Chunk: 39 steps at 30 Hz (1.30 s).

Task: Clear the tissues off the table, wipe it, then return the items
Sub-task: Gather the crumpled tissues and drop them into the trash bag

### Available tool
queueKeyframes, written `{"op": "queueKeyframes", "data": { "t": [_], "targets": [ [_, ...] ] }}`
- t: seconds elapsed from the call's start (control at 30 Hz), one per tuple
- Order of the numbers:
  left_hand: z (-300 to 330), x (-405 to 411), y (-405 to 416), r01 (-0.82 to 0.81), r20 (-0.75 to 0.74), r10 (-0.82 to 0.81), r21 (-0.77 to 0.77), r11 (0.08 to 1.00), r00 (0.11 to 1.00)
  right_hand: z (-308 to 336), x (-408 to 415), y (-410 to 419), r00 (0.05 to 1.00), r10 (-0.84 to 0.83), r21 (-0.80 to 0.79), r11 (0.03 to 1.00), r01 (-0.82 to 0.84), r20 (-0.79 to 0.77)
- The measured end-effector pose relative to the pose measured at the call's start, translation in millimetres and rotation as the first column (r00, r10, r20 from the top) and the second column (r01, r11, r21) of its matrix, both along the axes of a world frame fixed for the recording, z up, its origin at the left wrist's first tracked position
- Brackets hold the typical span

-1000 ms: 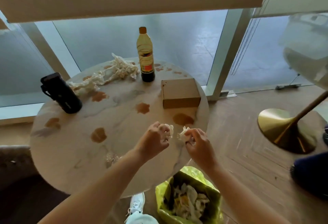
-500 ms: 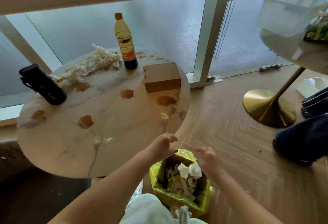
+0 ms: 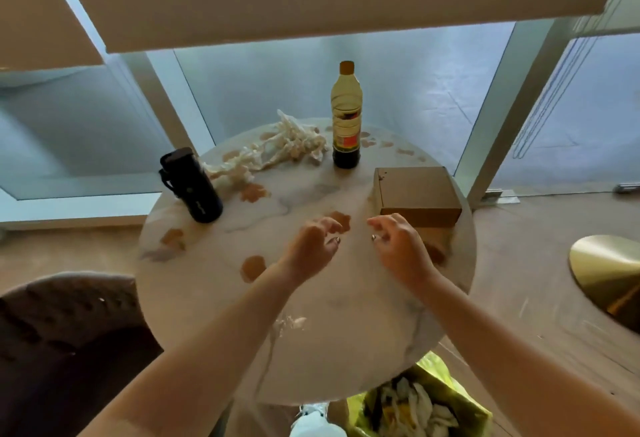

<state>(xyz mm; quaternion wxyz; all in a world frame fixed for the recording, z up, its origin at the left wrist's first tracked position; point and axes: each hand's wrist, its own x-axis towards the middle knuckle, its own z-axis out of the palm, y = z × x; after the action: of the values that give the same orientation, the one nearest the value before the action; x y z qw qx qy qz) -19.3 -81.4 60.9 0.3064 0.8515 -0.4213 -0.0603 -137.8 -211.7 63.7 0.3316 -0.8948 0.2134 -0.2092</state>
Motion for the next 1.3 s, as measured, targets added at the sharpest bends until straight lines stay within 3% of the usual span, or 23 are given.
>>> {"op": "queueKeyframes", "data": {
  "t": [0.27, 0.63, 0.9, 1.3],
  "targets": [
    [-6.8, 157.0, -2.4, -0.154, 0.02, 0.153, 0.054, 0.987, 0.988, -4.3, 164.2, -20.7, 0.989, 0.008, 0.04, 0.999, -0.002, -0.15],
    [-57.0, 307.8, -59.5, -0.188, -0.047, 0.195, 0.121, 0.975, 0.98, -50.3, 317.2, -68.7, 0.963, 0.017, 0.015, 1.0, -0.014, -0.268],
    [-90.9, 334.2, -84.1, -0.186, 0.0, 0.193, 0.273, 0.944, 0.981, -90.5, 354.4, -90.7, 0.908, 0.025, 0.005, 1.0, -0.026, -0.419],
    [-75.6, 299.9, -67.2, -0.222, 0.044, 0.223, -0.022, 0.975, 0.974, -88.4, 325.2, -83.0, 0.954, 0.047, -0.068, 0.995, -0.07, -0.295]
  ]
}}
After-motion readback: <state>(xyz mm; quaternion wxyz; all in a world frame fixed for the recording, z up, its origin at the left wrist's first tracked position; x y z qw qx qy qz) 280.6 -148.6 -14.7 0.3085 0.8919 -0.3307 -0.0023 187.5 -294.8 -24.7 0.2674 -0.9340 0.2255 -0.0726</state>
